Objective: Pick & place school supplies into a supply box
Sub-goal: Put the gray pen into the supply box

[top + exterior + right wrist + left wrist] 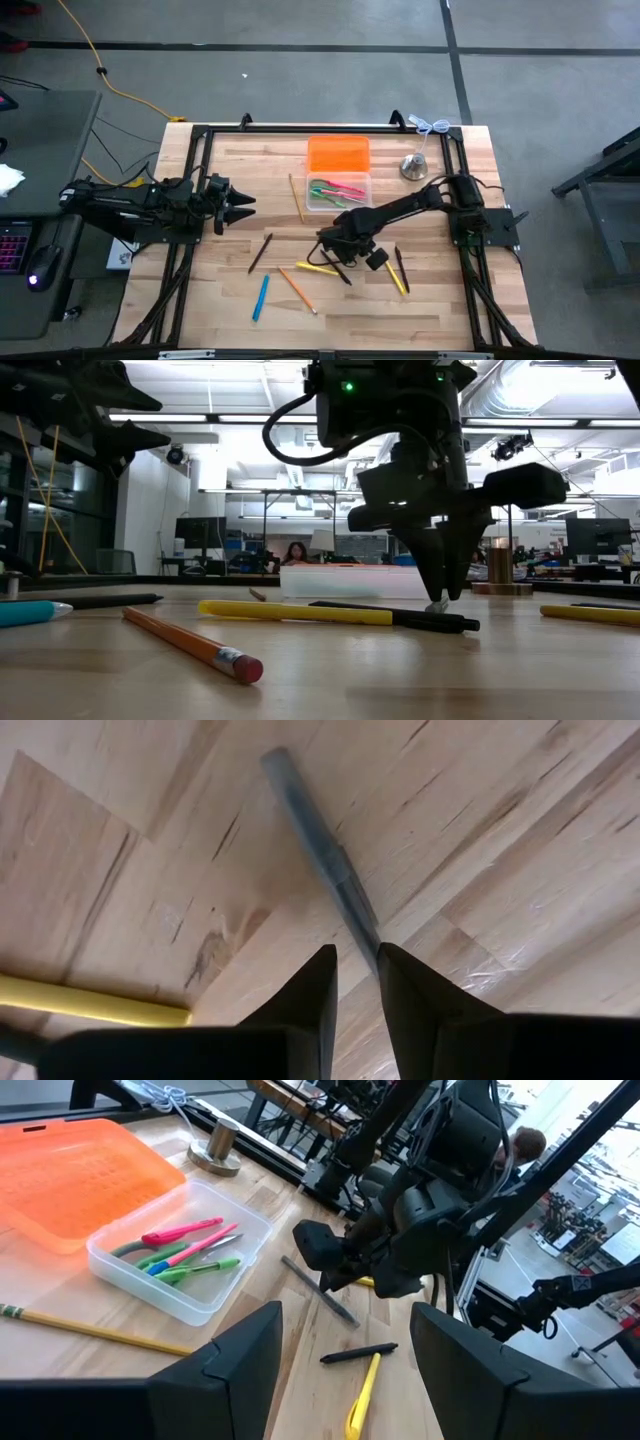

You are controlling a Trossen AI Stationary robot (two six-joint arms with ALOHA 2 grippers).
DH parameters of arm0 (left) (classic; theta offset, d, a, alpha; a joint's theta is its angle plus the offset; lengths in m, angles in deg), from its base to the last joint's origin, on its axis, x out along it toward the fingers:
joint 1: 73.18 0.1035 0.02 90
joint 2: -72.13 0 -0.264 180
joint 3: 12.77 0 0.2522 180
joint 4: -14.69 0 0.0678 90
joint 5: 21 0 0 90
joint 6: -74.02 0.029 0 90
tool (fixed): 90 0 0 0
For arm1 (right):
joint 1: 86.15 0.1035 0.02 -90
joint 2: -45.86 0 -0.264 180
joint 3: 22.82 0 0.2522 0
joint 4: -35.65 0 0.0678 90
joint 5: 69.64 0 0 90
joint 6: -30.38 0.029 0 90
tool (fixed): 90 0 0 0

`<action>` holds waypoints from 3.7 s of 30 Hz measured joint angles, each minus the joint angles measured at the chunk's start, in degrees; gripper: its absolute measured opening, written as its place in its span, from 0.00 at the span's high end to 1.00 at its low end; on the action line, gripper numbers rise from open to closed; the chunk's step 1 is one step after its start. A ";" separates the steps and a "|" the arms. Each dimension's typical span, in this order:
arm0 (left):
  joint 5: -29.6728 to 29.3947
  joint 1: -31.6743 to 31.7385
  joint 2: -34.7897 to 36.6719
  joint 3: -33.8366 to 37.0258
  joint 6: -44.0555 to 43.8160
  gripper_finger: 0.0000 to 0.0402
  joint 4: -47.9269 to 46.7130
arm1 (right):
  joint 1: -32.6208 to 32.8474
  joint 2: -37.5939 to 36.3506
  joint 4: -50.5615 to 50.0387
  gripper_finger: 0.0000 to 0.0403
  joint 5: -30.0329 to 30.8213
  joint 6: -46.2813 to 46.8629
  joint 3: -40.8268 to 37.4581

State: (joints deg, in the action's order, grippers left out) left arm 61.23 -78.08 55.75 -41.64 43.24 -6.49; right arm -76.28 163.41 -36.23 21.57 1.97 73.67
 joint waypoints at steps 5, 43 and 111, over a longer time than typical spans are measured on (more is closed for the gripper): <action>-0.04 0.00 0.00 0.00 -0.57 0.38 -0.01 | 0.00 -0.28 3.03 0.86 0.21 -0.20 -2.22; -0.72 0.00 -0.04 -0.02 -1.04 0.38 -0.02 | -0.11 -0.33 6.08 0.99 1.20 1.67 -2.98; -0.42 0.00 -0.04 -0.02 -2.54 0.38 0.31 | -19.75 -27.34 38.03 0.99 -62.27 33.54 -2.96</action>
State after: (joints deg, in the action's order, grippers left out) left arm 60.82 -78.08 55.70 -41.66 40.70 -6.19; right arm -96.03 136.08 1.80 -40.69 35.51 70.71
